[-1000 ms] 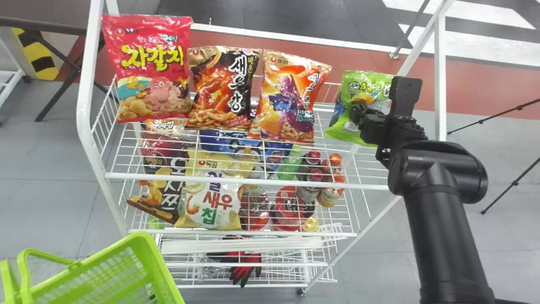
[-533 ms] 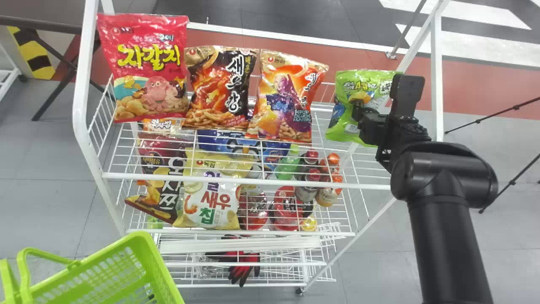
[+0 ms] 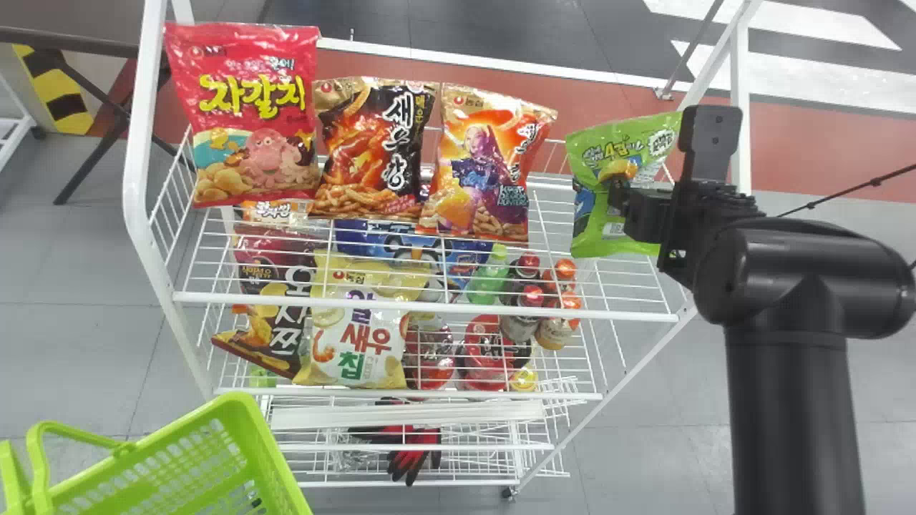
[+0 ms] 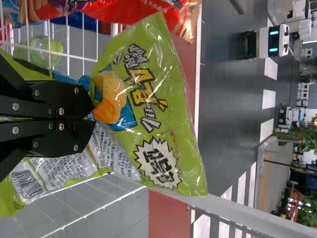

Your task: Hold basket handle with left hand then pick Gkobukchip with right hand and place into basket

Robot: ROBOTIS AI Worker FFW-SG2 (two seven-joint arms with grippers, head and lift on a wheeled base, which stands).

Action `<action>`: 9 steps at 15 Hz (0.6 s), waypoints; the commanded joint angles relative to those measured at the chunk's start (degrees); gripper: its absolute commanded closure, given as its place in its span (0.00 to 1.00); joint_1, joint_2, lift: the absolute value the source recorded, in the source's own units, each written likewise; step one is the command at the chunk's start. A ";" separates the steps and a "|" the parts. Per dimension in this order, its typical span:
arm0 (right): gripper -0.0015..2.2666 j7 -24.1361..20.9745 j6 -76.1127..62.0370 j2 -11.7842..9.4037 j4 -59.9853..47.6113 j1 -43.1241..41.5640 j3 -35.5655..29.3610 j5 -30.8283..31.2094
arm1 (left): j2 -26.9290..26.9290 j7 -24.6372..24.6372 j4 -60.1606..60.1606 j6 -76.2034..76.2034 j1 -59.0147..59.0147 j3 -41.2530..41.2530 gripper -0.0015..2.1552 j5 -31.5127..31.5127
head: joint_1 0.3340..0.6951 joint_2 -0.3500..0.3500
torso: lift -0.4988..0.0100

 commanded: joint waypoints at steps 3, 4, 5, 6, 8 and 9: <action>0.99 0.37 16.01 0.00 -12.34 2.55 0.76 -3.92 | -0.04 -0.02 0.30 -0.29 -0.03 0.00 1.00 0.09 | 1.00 0.23 | 0.98; 0.99 0.46 19.70 0.00 -14.89 3.16 0.76 -5.07 | -0.13 -0.02 0.47 -0.29 -0.12 0.00 1.00 0.09 | 1.00 0.24 | 0.98; 0.99 0.46 24.09 0.00 -17.79 4.13 0.67 -7.09 | -0.13 -0.02 0.56 -0.46 -0.12 0.00 1.00 0.09 | 1.00 0.26 | 0.98; 0.99 0.46 27.43 0.00 -20.25 5.10 0.49 -8.93 | -0.13 -0.02 0.56 -0.64 -0.12 0.00 1.00 0.00 | 1.00 0.27 | 0.98; 0.99 0.55 31.42 0.00 -24.91 5.97 -0.04 -14.74 | -0.13 0.07 0.56 -0.64 -0.12 0.00 1.00 0.00 | 1.00 0.30 | 0.98; 0.99 0.55 31.42 0.00 -26.93 6.41 -0.74 -18.34 | -0.13 0.07 0.56 -0.64 -0.20 0.00 1.00 0.09 | 1.00 0.32 | 0.98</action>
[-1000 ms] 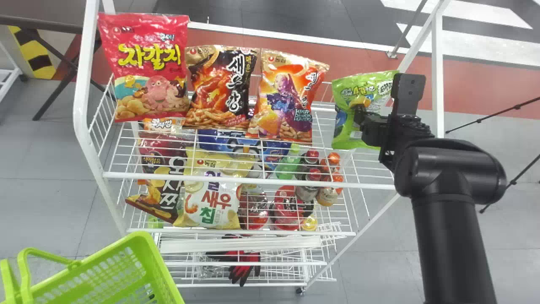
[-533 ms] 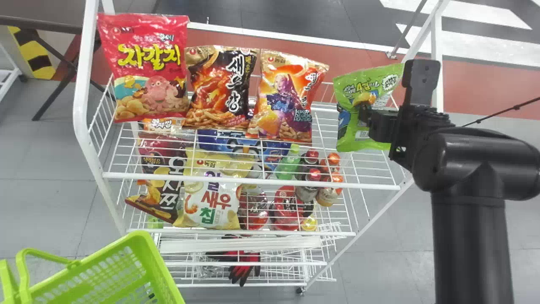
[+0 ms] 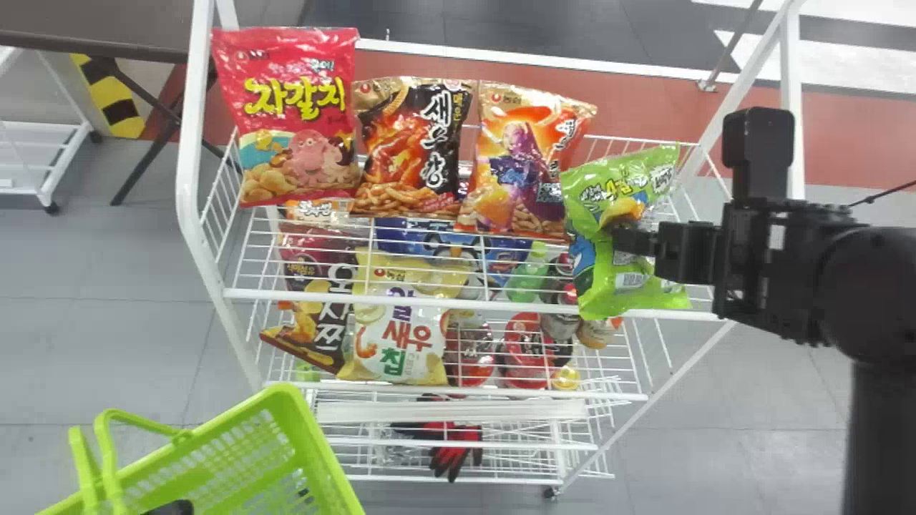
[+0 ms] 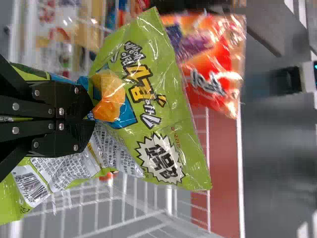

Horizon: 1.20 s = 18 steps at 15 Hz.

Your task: Hold basket handle with left hand then pick Gkobukchip with right hand and place into basket

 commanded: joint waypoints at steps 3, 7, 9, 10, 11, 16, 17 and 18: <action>0.99 -0.26 1.83 0.18 -6.27 2.22 -0.47 -13.79 | 0.00 0.08 0.00 -0.02 -0.06 0.00 1.00 -0.01 | 1.00 0.43 | 0.98; 0.99 -0.70 1.83 1.23 -6.36 4.50 2.69 -22.22 | 0.09 -0.01 -0.35 0.16 -0.06 0.00 1.00 0.17 | 1.00 0.60 | 0.98; 0.99 -0.70 1.83 1.23 -5.39 5.73 6.03 -25.12 | 0.09 -0.01 -0.44 0.16 -0.06 -0.09 1.00 0.17 | 1.00 0.70 | 0.98; 0.99 -0.70 1.83 1.23 -4.87 6.09 7.79 -25.39 | 0.09 -0.01 -0.53 0.16 -0.06 -0.09 1.00 0.26 | 1.00 0.75 | 0.98; 0.99 -0.70 1.83 1.32 -3.90 6.17 9.81 -25.83 | 0.09 -0.01 -0.61 0.16 -0.06 -0.09 1.00 0.26 | 1.00 0.79 | 0.98; 0.99 0.71 1.83 2.81 2.52 6.17 19.22 -26.44 | 0.09 0.08 -0.61 0.16 -0.06 -0.17 1.00 0.26 | 1.00 1.00 | 0.98; 0.99 0.71 1.83 3.51 3.31 6.17 21.15 -26.62 | 0.09 0.08 -0.61 0.16 -0.06 -0.17 1.00 0.26 | 1.00 1.00 | 0.98; 0.99 0.71 1.83 4.39 4.36 6.17 23.00 -26.79 | 0.09 -0.01 -0.61 0.16 -0.06 -0.17 1.00 0.26 | 1.00 1.00 | 0.98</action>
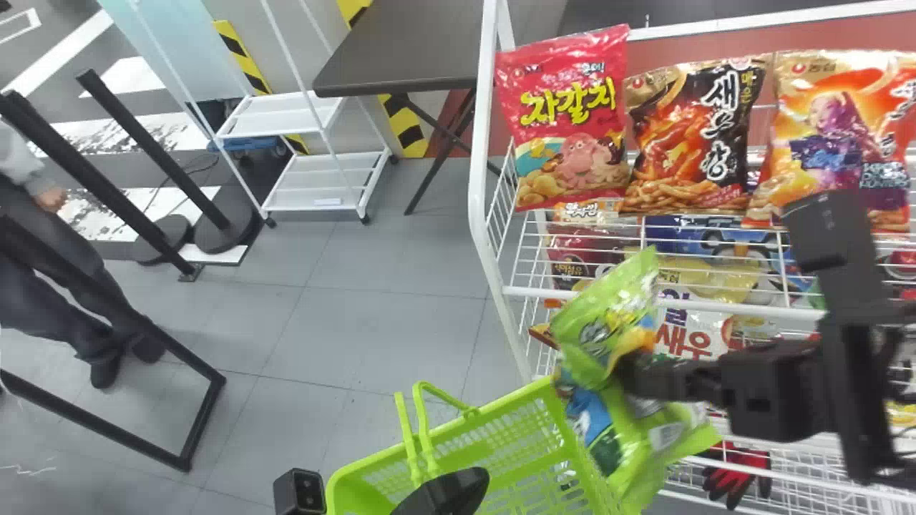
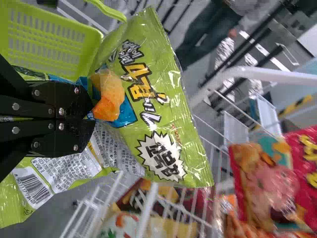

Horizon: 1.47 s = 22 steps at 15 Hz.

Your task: Hold basket handle with left hand then pick Gkobukchip with right hand and place into basket

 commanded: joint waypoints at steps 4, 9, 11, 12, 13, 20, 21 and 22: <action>0.99 -0.01 1.17 3.27 4.33 -0.09 7.73 1.00 | 0.00 -0.26 -0.10 0.00 0.00 0.09 1.00 0.53 | 1.00 1.00 | 0.98; 0.93 5.79 -1.05 3.71 20.06 -0.70 13.44 5.92 | 0.09 -0.53 -0.28 0.35 0.09 0.18 1.00 1.76 | 1.00 1.00 | 0.98; 0.62 5.96 -8.61 4.32 24.63 -1.05 15.90 9.08 | 0.09 -0.70 -0.36 0.35 0.09 0.18 1.00 1.76 | 1.00 1.00 | 0.98; 0.12 6.40 -12.30 4.23 25.51 -0.97 16.70 9.26 | 0.09 -0.79 -0.36 0.35 0.09 0.18 1.00 1.76 | 1.00 1.00 | 0.98; 0.00 7.02 -14.94 4.23 25.51 -0.62 16.96 9.52 | 0.09 -0.88 -0.36 0.35 0.18 0.18 1.00 1.76 | 1.00 1.00 | 0.98; 0.03 12.91 -28.65 2.13 14.87 5.45 12.21 11.10 | 0.09 -0.97 -0.28 0.18 0.27 0.18 1.00 1.76 | 1.00 1.00 | 0.98; 0.03 13.87 -30.41 1.60 13.64 6.42 11.25 11.81 | 0.09 -0.97 -0.28 0.18 0.27 0.18 1.00 1.85 | 1.00 1.00 | 0.98; 0.03 14.75 -35.68 0.46 12.59 7.91 10.28 13.12 | 0.09 -0.97 -0.28 0.18 0.27 0.18 1.00 1.85 | 1.00 1.00 | 0.98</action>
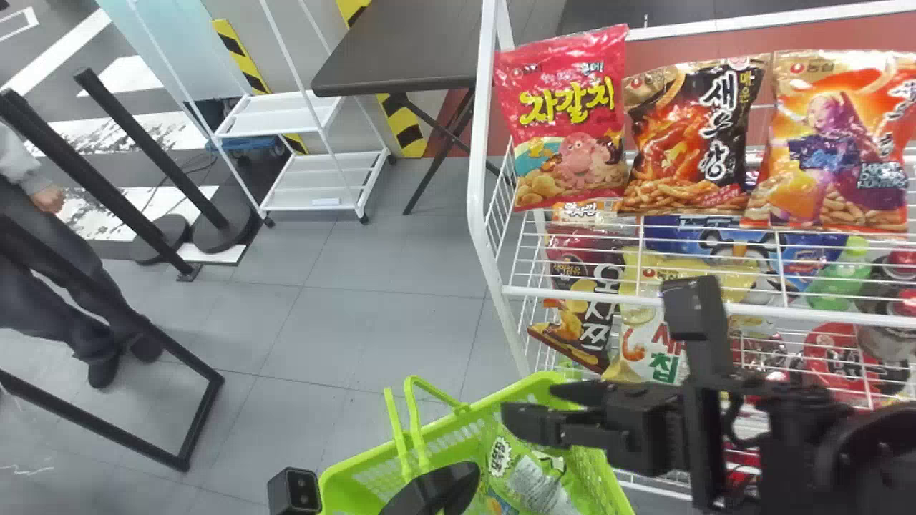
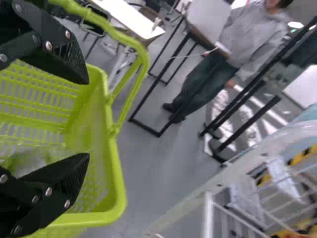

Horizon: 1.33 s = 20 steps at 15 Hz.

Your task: Hold basket handle with left hand then pick Gkobukchip with right hand and place into basket

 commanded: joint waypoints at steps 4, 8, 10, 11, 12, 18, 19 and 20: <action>0.03 -0.94 -38.51 -3.95 -2.78 9.87 -2.03 18.36 | -0.07 0.25 0.09 -0.02 -0.09 -0.04 1.00 -0.07 | 1.00 1.00 | 0.98; 0.03 -12.28 -60.49 -5.36 2.76 14.88 -2.74 26.35 | -0.16 0.34 0.09 -0.02 -0.09 -0.13 1.00 -0.07 | 1.00 1.00 | 0.98; 0.03 -16.06 -69.98 -5.36 6.54 17.43 -4.23 27.41 | -0.16 0.34 0.17 -0.02 -0.09 -0.13 1.00 -0.07 | 1.00 0.99 | 0.98; 0.03 -16.58 -74.02 -5.36 8.12 18.75 -5.29 27.32 | -0.16 0.43 0.26 -0.02 -0.09 -0.13 1.00 -0.15 | 1.00 0.96 | 0.98; 0.03 -17.73 -77.71 -5.36 9.44 19.98 -6.17 27.41 | -0.16 0.52 0.26 -0.02 -0.09 -0.13 1.00 -0.15 | 1.00 0.94 | 0.98; 0.03 -19.13 -90.37 -4.83 15.15 24.90 -12.58 24.77 | 0.01 1.40 1.05 0.51 -1.32 -0.48 1.00 -0.42 | 1.00 0.74 | 0.98; 0.03 -19.13 -90.37 -4.83 15.15 25.08 -13.28 24.51 | -0.07 1.40 1.05 0.69 -1.32 -0.57 1.00 -0.42 | 1.00 0.72 | 0.98; 0.03 -19.05 -90.19 -4.83 15.33 25.17 -13.72 24.33 | -0.07 1.40 1.32 0.69 -1.32 -0.48 1.00 -0.42 | 1.00 0.70 | 0.98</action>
